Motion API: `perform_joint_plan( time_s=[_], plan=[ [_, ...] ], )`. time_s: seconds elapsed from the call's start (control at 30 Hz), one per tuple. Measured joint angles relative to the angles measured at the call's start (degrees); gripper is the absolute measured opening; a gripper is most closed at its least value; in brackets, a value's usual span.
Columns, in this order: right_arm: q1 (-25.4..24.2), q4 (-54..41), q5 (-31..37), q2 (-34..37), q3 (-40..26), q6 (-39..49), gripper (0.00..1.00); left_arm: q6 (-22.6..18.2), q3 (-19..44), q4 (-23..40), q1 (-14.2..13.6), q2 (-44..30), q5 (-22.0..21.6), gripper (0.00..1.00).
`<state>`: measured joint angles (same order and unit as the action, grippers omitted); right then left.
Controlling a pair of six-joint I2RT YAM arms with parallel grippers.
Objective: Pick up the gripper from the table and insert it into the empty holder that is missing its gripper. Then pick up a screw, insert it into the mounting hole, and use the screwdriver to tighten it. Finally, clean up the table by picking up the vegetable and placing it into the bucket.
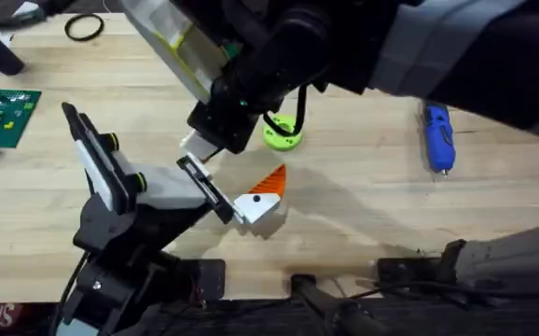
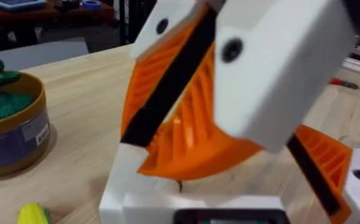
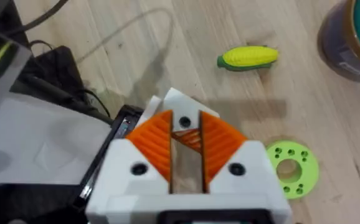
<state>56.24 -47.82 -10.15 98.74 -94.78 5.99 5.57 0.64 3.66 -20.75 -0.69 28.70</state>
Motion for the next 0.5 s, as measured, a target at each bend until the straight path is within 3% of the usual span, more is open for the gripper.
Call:
perform_joint_plan(
  time_s=[0.1, 0.17, 0.2, 0.37, 0.5],
  plan=[
    [0.00, -0.05, -0.02, 0.02, 0.00, -0.15, 0.454, 0.00, 0.00, 0.00, 0.00, 0.00, -0.02, 0.983],
    [-0.01, 0.00, 0.24, 0.02, 0.00, -0.03, 0.624, 0.02, 0.00, 0.00, 0.00, 0.00, -0.03, 0.983],
    [-0.25, 0.06, 0.98, 0.00, 0.00, -0.03, 0.764, 0.04, 0.00, 0.00, 0.00, 0.00, -0.06, 0.983],
    [-0.70, 0.16, 2.26, 0.01, -0.10, 0.05, 0.970, 0.08, 0.00, 0.02, 0.00, 0.00, -0.25, 0.983],
    [-0.76, 0.16, 2.55, 0.00, -0.11, 0.03, 0.994, 0.08, 0.00, 0.00, 0.00, 0.00, -0.26, 0.983]
  ],
)
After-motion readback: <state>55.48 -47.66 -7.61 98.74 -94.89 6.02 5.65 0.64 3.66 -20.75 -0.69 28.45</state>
